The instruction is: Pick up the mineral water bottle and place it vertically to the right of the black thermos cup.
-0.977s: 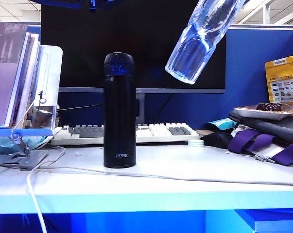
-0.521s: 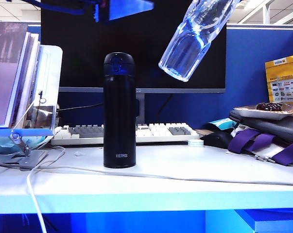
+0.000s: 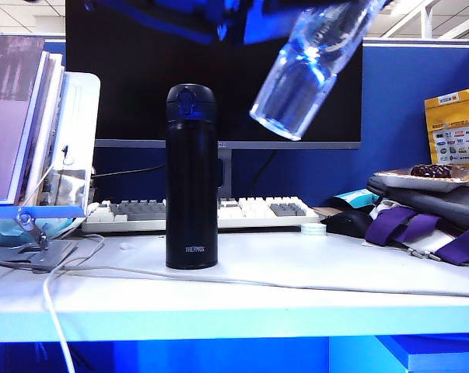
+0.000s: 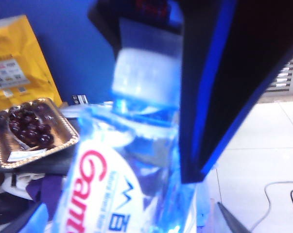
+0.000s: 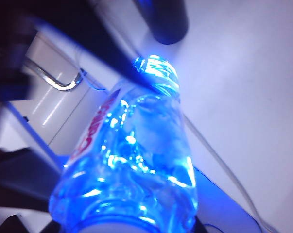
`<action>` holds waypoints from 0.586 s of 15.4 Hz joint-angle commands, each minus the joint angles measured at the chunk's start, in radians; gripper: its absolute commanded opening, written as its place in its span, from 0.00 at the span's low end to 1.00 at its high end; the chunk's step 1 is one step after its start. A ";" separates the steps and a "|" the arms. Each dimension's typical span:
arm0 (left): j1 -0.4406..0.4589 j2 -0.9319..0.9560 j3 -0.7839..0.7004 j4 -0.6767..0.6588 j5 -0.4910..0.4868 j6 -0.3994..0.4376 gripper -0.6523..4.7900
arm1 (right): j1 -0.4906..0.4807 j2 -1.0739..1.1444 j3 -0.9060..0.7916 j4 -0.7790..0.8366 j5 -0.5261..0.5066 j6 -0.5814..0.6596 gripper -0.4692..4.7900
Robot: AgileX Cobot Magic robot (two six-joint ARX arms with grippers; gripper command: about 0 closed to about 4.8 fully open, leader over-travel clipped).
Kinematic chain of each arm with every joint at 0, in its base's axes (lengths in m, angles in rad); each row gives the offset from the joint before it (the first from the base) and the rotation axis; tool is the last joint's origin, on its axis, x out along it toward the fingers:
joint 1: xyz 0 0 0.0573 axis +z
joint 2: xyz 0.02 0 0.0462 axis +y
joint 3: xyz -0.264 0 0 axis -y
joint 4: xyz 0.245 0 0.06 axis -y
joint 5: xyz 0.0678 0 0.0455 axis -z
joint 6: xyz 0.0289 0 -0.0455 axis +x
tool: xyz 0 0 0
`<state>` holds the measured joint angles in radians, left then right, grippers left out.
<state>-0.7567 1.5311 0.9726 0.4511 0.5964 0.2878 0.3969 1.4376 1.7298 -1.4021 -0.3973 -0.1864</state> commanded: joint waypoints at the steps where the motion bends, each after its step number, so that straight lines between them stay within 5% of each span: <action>1: -0.002 0.009 0.008 0.013 -0.022 0.019 1.00 | 0.001 -0.013 0.011 0.030 -0.036 -0.008 0.09; 9: -0.003 0.009 0.007 0.089 -0.056 0.019 0.98 | 0.014 -0.013 0.011 0.030 -0.102 -0.016 0.09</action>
<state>-0.7582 1.5421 0.9752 0.5140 0.5484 0.3027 0.4080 1.4357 1.7298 -1.3960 -0.4671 -0.1955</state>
